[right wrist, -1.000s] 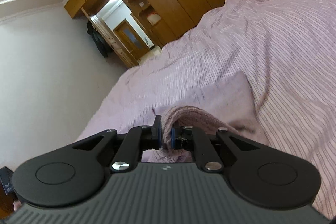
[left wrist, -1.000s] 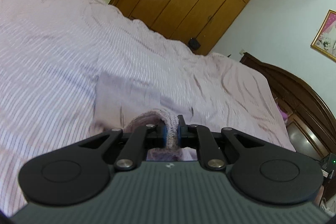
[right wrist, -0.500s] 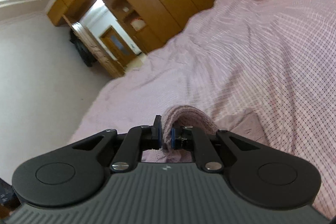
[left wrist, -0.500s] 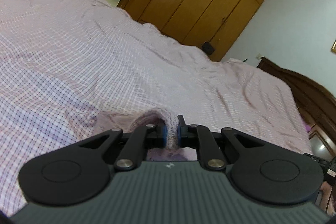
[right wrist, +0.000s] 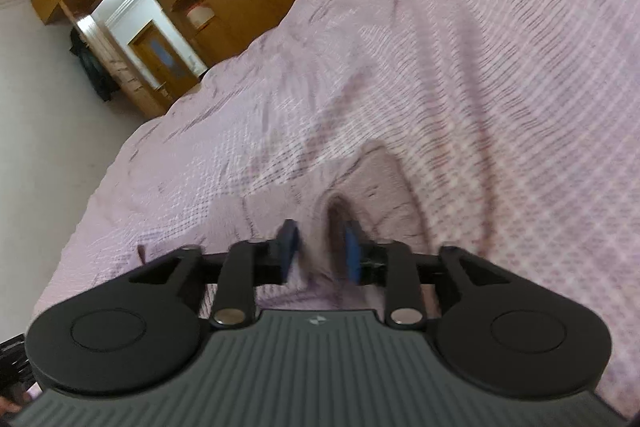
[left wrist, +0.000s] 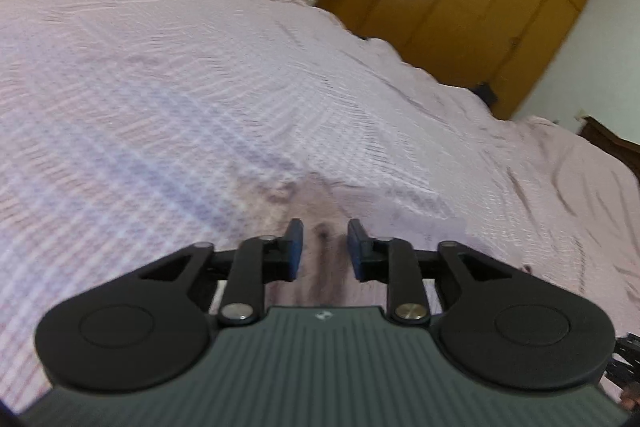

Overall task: Fold small clothes
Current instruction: 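Open both grippers to lay the hem on the folded cardigan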

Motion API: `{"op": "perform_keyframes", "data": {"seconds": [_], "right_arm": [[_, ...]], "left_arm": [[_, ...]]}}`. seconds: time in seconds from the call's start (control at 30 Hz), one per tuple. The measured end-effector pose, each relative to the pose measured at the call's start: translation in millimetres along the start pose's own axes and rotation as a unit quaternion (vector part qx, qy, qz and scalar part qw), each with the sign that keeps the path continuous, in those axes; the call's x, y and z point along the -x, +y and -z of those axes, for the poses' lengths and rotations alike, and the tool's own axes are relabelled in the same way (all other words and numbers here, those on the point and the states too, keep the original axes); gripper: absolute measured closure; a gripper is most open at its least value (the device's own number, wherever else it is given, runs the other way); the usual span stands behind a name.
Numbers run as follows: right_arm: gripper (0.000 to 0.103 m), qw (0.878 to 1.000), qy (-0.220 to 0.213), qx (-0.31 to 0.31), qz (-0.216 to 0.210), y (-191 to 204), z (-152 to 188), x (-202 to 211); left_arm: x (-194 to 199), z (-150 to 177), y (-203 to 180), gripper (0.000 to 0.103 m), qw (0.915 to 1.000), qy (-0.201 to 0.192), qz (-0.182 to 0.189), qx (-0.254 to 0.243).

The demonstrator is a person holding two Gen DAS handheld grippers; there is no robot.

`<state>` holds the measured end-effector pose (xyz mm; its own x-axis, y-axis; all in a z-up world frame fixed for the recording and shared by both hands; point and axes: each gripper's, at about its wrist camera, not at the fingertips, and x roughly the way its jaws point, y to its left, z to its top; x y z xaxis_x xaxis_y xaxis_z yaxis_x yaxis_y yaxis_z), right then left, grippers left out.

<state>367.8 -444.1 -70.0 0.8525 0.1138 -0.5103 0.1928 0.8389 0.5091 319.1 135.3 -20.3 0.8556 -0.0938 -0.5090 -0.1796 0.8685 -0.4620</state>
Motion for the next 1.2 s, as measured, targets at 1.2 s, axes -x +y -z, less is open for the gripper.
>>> {"op": "perform_keyframes", "data": {"seconds": [1.2], "right_arm": [[0.085, 0.962, 0.067, 0.264, 0.009, 134, 75, -51]], "left_arm": [[-36, 53, -107, 0.074, 0.9541, 0.085, 0.039, -0.284]]}}
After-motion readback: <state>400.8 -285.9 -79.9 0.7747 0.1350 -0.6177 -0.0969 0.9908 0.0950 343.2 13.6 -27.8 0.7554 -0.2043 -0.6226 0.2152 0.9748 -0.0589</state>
